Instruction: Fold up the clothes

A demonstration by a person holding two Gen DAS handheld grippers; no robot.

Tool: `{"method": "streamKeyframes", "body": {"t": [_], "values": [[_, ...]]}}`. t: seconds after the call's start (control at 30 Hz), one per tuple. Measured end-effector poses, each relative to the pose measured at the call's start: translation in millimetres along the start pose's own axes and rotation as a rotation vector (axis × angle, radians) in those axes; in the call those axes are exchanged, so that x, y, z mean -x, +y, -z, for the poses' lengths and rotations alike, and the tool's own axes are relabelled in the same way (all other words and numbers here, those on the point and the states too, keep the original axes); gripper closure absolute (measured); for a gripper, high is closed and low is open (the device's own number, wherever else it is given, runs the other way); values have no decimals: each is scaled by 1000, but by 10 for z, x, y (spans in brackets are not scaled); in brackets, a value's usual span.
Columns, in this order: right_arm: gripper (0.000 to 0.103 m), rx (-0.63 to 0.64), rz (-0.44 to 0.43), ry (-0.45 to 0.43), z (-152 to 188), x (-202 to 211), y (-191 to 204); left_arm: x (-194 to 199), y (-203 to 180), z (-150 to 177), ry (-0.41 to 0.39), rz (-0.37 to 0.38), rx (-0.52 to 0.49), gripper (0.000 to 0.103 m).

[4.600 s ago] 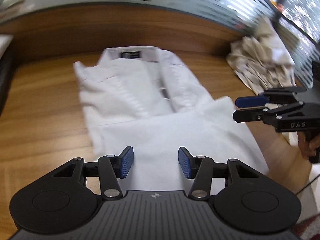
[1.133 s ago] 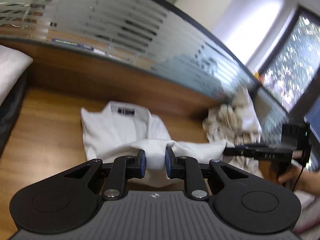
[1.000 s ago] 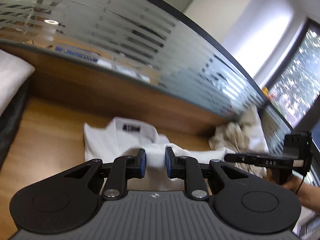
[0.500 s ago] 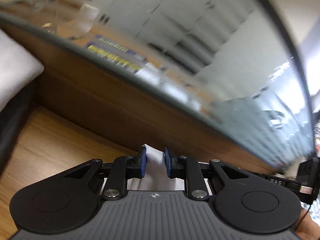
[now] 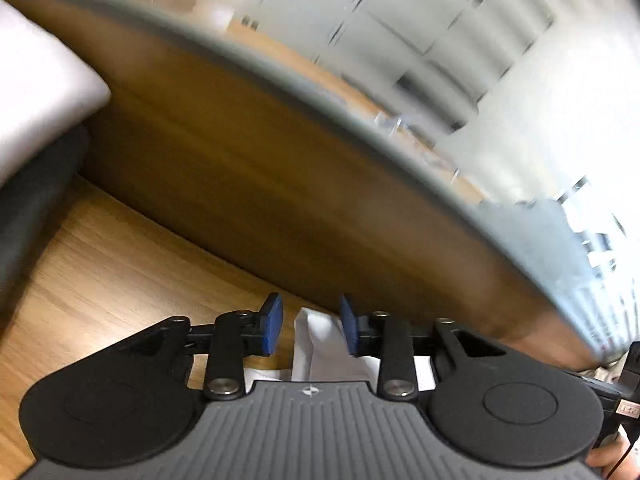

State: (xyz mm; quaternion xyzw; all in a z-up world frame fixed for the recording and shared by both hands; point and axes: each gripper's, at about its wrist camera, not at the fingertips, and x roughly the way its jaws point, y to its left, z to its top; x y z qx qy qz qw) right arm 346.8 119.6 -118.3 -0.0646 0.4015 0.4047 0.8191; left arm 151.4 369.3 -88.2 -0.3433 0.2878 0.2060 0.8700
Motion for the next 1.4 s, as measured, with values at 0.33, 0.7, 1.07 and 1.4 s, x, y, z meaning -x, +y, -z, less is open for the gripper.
{"method": "streamKeyframes", "body": {"t": [0.33, 0.7, 1.07, 1.4], "values": [[39, 50, 16, -30, 141, 552, 191, 581, -396, 464, -13, 18, -145, 24], [39, -54, 10, 53, 589, 462, 190, 429, -305, 1014, 101, -49, -133, 28], [42, -207, -54, 64, 671, 523, 32, 412, 160, 648, 94, -15, 24, 27], [38, -343, -138, 44, 112, 169, -289, 191, 295, 291, 44, 18, 76, 31]]}}
